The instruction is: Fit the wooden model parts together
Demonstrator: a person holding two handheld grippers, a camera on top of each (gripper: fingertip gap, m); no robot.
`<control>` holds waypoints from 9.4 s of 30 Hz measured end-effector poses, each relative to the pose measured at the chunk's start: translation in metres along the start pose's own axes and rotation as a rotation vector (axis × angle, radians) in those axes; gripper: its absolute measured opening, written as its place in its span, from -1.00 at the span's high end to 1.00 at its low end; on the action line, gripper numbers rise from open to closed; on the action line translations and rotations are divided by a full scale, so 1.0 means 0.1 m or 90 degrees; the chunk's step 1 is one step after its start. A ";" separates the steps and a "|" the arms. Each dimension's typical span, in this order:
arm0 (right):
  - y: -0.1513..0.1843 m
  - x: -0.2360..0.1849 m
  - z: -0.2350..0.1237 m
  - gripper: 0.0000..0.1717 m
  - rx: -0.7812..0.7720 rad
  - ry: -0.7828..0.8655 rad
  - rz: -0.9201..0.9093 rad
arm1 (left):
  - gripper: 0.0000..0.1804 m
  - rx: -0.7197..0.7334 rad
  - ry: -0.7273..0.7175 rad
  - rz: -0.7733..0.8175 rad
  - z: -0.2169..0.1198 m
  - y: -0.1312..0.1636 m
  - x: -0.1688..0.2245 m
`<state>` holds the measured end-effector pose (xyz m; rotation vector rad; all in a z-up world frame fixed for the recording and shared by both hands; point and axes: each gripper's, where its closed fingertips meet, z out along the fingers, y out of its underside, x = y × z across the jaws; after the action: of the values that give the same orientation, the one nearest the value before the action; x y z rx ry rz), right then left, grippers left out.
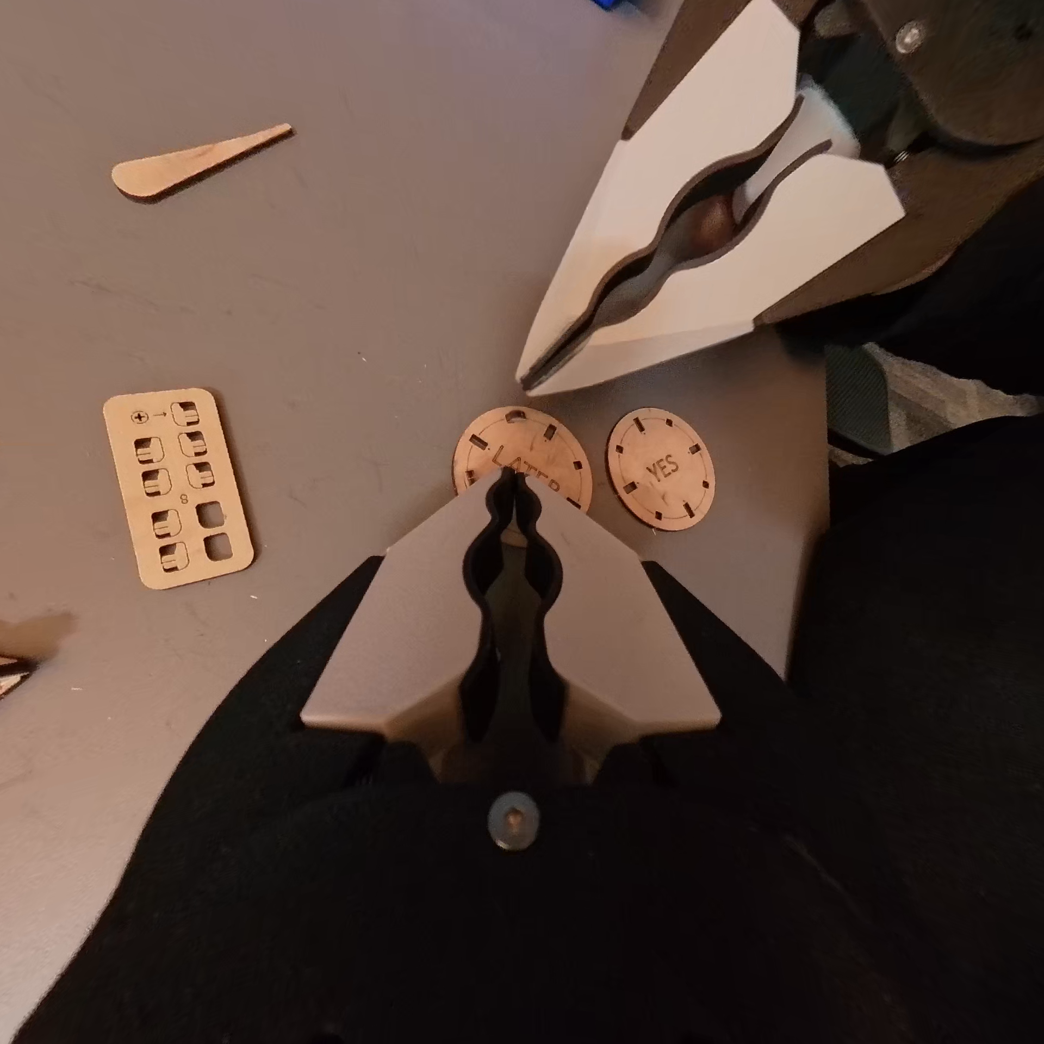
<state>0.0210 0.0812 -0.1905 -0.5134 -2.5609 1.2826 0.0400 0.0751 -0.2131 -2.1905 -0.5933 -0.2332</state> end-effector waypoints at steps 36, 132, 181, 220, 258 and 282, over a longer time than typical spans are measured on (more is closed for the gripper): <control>-0.08 0.10 -0.03 1.00 0.005 0.012 0.040 | 0.98 -0.009 -0.001 -0.001 -0.01 0.02 0.00; 0.18 -0.08 0.14 0.94 -0.272 -0.149 -0.011 | 1.00 0.042 0.114 -0.166 -0.09 -0.06 -0.07; -1.10 -0.11 -0.27 0.97 0.110 0.042 -0.098 | 1.00 0.465 0.527 -0.333 -1.07 -0.80 0.22; -1.00 -0.07 -0.13 0.97 0.026 0.159 -0.259 | 0.94 0.442 0.634 -0.432 -1.01 -0.73 0.11; -0.98 -0.23 -0.29 0.76 0.154 -0.150 0.210 | 1.00 0.404 0.570 -0.317 -1.00 -0.70 0.27; -0.92 -0.24 -0.27 0.97 0.056 -0.082 -0.162 | 1.00 0.374 0.580 -0.311 -0.94 -0.67 0.33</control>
<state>0.0339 0.0402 -0.1018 -0.0860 -2.5553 1.3665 0.0397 0.0500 -0.0957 -1.1592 -0.5495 -1.0873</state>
